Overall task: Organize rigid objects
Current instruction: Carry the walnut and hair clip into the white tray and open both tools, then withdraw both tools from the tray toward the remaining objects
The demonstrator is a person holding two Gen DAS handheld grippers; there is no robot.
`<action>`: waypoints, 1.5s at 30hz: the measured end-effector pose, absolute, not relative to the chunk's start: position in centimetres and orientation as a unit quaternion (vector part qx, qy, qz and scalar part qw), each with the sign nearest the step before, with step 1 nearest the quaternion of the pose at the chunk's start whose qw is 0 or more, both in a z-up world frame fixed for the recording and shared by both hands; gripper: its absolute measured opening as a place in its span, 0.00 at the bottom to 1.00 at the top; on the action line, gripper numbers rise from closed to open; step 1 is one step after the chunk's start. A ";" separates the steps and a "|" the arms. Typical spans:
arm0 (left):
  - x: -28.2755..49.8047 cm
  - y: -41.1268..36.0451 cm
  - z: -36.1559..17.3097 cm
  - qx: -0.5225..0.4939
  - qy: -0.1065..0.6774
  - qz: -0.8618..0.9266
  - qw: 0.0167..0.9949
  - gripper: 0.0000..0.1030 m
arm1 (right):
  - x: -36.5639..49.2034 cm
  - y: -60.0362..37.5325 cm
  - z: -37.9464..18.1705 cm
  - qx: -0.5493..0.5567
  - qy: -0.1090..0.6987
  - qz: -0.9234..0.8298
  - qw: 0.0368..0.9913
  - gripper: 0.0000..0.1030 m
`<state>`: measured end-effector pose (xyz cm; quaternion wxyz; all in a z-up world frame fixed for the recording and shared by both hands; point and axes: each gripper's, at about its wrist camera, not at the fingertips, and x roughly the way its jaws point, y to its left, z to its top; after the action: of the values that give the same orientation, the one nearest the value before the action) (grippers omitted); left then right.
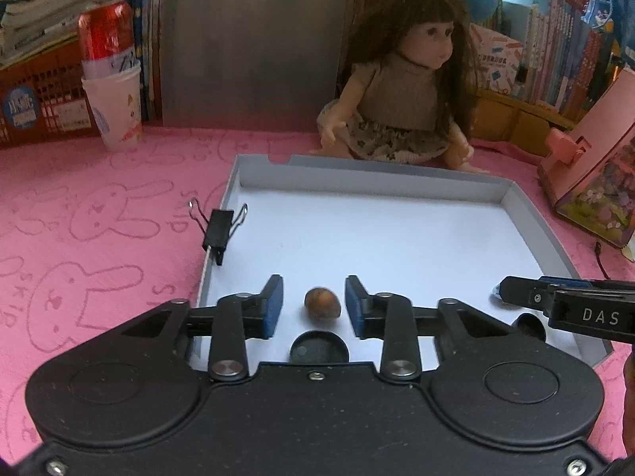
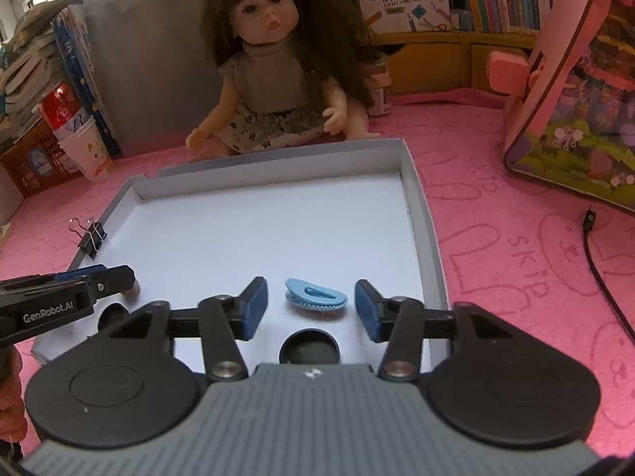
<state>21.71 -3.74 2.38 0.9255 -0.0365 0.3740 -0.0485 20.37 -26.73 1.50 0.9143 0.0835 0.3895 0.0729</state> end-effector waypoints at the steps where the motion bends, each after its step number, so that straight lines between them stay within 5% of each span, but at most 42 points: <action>1: 21.4 -3.7 2.6 -0.035 0.370 -0.049 0.927 0.37 | 20.2 -26.7 1.7 0.084 0.385 0.075 0.916 0.68; 17: 11.7 -3.2 5.2 0.011 0.293 -0.080 0.953 0.62 | 12.2 -26.3 4.7 0.018 0.289 0.134 0.948 0.90; 45: -0.4 0.5 1.3 -0.003 0.247 -0.111 0.963 0.70 | -1.5 -24.5 0.9 -0.016 0.214 0.118 0.969 0.93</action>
<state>-0.43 0.46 1.33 0.9625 -0.0026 0.2474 -0.1109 -1.51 -24.47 0.95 0.9694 -0.0164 0.2143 0.1185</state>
